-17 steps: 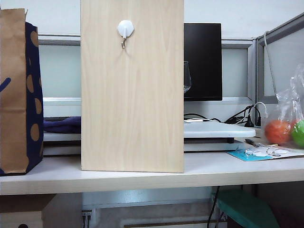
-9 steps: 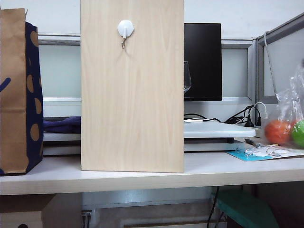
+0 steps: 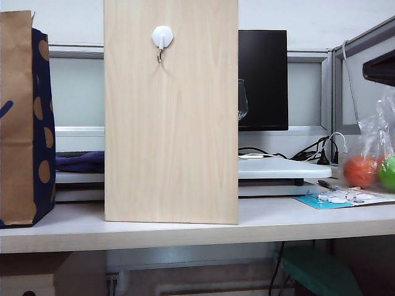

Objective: Pick up the paper bag and hang it on the hook.

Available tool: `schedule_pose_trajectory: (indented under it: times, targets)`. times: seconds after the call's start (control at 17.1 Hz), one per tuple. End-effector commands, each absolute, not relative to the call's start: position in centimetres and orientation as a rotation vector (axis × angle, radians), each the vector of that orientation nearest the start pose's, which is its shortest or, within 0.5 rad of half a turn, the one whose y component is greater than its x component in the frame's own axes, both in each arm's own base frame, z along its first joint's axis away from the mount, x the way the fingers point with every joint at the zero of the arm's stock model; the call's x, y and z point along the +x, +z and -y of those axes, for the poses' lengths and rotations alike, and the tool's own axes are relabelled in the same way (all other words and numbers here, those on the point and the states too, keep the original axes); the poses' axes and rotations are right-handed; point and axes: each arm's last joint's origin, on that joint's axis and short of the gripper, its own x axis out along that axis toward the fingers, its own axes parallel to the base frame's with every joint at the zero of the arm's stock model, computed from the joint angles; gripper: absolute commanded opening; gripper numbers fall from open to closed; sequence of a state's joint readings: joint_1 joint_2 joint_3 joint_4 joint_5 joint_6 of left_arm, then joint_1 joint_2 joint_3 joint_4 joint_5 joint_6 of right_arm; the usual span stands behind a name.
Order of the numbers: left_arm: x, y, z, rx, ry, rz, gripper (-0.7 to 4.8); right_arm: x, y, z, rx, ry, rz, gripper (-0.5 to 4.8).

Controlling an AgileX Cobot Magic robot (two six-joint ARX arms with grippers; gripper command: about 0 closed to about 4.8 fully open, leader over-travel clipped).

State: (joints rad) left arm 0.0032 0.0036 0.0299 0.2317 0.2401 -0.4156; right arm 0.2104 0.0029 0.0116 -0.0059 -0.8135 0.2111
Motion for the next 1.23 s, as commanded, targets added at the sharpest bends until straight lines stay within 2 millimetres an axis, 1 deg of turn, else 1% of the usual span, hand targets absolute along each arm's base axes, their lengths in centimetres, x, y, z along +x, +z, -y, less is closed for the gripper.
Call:
schedule_pose_trajectory:
  times: [0.06,0.12,0.18,0.23,0.29,0.35,0.41,0.47,0.53,0.58,0.7,0.82,0.94,1.05,1.23]
  targets:
    - [7.6,25.7,0.4,-0.249,-0.192,0.305,-0.05,8.2,16.7,-3.9,0.181,1.013,-0.076,-0.01]
    - [7.4,28.7,0.3,-0.081,-0.113,0.297,-0.05,8.2,16.8,-3.9,0.179,1.012,-0.070,-0.01]
    - [7.5,30.4,0.2,0.004,-0.059,0.304,-0.04,8.2,16.8,-3.9,0.179,1.011,-0.070,-0.01]
    - [7.8,32.4,-0.1,0.059,0.040,0.318,0.34,8.2,16.8,-3.9,0.179,1.011,-0.069,-0.01]
    - [8.3,33.5,-0.5,0.051,0.166,0.315,2.04,8.2,16.8,-3.9,0.179,1.011,-0.069,-0.01]
    - [9.0,33.7,-0.7,0.039,0.231,0.308,2.94,8.2,16.8,-3.9,0.179,1.011,-0.069,-0.01]
    - [10.6,33.5,-0.7,0.041,0.255,0.283,3.09,8.3,16.8,-3.9,0.179,1.009,-0.069,-0.01]
    - [12.2,33.4,-0.7,0.066,0.232,0.264,3.09,8.3,16.8,-3.9,0.179,1.009,-0.069,-0.01]
    - [13.3,33.2,-0.6,0.089,0.193,0.255,3.09,8.3,16.8,-3.9,0.179,1.009,-0.069,-0.01]
    - [14.3,33.1,-0.5,0.104,0.172,0.251,3.09,8.2,16.8,-3.9,0.180,1.010,-0.069,-0.01]
    - [15.9,32.8,-0.6,0.101,0.192,0.254,3.08,8.3,16.8,-3.9,0.180,1.009,-0.069,-0.01]
    - [16.6,32.7,-0.7,0.106,0.245,0.262,3.04,8.3,16.8,-3.9,0.180,1.010,-0.069,-0.01]
    - [17.3,32.6,-0.7,0.156,0.266,0.262,2.85,8.2,16.8,-3.9,0.180,1.010,-0.069,-0.01]
    - [18.4,32.3,-0.9,0.170,0.289,0.264,2.80,8.3,16.8,-3.9,0.180,1.009,-0.069,-0.01]
    - [20.1,31.2,-2.0,0.179,0.336,0.227,2.77,8.3,16.8,-3.9,0.180,1.010,-0.069,-0.01]
